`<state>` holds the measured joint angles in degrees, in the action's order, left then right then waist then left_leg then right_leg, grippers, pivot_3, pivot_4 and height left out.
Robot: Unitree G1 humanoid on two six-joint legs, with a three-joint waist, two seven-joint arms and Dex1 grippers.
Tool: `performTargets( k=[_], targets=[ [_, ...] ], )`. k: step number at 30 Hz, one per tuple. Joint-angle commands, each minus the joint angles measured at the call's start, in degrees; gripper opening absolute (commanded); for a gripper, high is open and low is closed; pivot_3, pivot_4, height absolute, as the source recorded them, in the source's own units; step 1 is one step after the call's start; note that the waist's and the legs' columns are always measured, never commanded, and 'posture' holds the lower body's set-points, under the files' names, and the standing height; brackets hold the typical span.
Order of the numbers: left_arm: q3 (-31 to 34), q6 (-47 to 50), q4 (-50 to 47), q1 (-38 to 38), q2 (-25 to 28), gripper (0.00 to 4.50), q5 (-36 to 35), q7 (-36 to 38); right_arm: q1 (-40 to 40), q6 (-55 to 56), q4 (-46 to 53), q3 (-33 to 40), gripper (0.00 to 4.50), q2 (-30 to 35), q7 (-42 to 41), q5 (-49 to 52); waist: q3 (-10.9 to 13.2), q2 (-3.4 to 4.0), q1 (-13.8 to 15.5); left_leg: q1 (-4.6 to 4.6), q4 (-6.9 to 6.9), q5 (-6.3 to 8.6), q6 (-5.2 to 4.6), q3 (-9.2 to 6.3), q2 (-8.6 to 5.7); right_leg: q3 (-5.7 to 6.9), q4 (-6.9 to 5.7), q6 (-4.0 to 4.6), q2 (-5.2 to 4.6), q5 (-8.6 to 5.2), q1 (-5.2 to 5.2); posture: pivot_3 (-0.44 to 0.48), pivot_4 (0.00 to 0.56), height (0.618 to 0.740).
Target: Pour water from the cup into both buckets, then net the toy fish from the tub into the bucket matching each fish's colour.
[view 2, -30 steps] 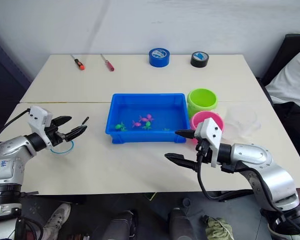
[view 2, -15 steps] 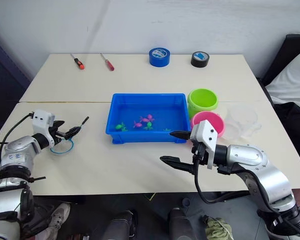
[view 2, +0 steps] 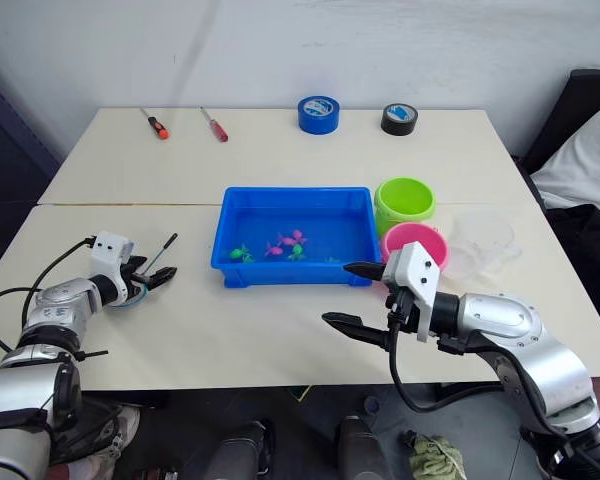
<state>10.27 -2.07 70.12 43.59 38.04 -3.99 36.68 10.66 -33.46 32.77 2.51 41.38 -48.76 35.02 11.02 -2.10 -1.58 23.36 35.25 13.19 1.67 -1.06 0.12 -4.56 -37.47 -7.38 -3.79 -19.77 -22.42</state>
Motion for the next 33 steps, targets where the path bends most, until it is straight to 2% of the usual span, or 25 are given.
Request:
performTargets(
  k=[1, 6, 7, 16, 21, 26, 32, 33],
  targets=[
    [-0.25, -0.01, 0.59, -0.37, 0.15, 2.56, 0.58, 0.63, 0.17, -0.03, 2.47, 1.45, 4.5, 0.14, 0.73, 1.34, 0.0, 0.0, 0.09, 0.0, 0.0, 0.0, 0.0, 0.0, -0.01, 0.0, 0.0, 0.0, -0.01, 0.0, 0.0, 0.0, 0.15, 0.734],
    [-0.58, 0.1, 0.52, -0.27, 0.14, 0.28, 0.81, 1.26, 0.26, 0.14, 2.21, 1.3, 4.5, -0.11, 1.29, 1.17, 0.0, -0.01, 0.13, 0.01, 0.0, 0.0, 0.0, 0.0, -0.06, 0.01, 0.01, 0.0, -0.06, 0.0, 0.01, 0.0, 0.15, 0.734],
    [-0.55, 0.18, 0.56, -0.22, 0.17, 0.04, 0.8, 1.32, 0.21, 0.14, 2.16, 1.3, 4.5, -0.16, 1.44, 1.15, 0.0, -0.01, 0.14, 0.01, 0.0, 0.0, 0.0, -0.01, -0.06, 0.01, 0.01, 0.0, -0.07, 0.0, 0.01, 0.0, 0.15, 0.734],
    [-0.78, 0.0, 0.62, 0.06, 0.47, 0.04, 1.28, 1.36, -0.21, 0.36, 2.19, 0.73, 4.5, -0.3, 1.72, 0.99, -0.01, -0.01, 0.13, 0.0, 0.0, 0.0, 0.0, -0.01, -0.08, 0.02, 0.01, 0.0, -0.08, 0.0, 0.02, 0.0, 0.15, 0.734],
    [0.26, -2.15, -1.63, 0.52, 2.65, 0.04, 0.72, 1.82, 0.25, 0.42, 1.68, 0.58, 4.5, -0.4, 1.58, 0.92, 0.0, -0.02, 0.13, 0.01, 0.0, 0.0, -0.01, -0.02, -0.07, 0.03, 0.01, 0.0, -0.06, 0.0, 0.02, 0.0, 0.15, 0.734],
    [-0.58, -2.82, -14.66, 2.8, 7.65, 0.04, -0.51, 11.38, 1.85, 0.5, -0.56, 1.35, 4.5, 0.39, 0.04, 1.14, 0.15, -0.38, -0.01, 0.06, 0.0, 0.0, 0.03, -0.02, 0.13, 0.03, -0.01, 0.03, 0.06, 0.02, -0.05, 0.0, 0.15, 0.734],
    [-3.17, 5.57, -32.23, 6.05, 7.57, 0.04, -4.46, 22.48, 5.47, 0.09, -4.27, 1.63, 4.5, 0.75, -1.41, 1.13, 0.14, -0.36, 0.15, 0.06, 0.0, 0.01, 0.05, -0.02, 0.04, 0.05, 0.06, 0.07, 0.0, 0.03, 0.03, 0.0, 0.15, 0.734],
    [-4.72, 8.89, -37.16, 7.29, 6.87, 0.04, -6.71, 26.35, 6.38, 0.13, -5.35, 1.84, 4.5, 0.89, -1.71, 1.05, 0.14, -0.37, 0.1, 0.07, 0.0, 0.01, 0.03, -0.01, 0.01, 0.03, 0.07, 0.07, -0.01, 0.03, 0.02, 0.0, 0.15, 0.734]
  ],
)
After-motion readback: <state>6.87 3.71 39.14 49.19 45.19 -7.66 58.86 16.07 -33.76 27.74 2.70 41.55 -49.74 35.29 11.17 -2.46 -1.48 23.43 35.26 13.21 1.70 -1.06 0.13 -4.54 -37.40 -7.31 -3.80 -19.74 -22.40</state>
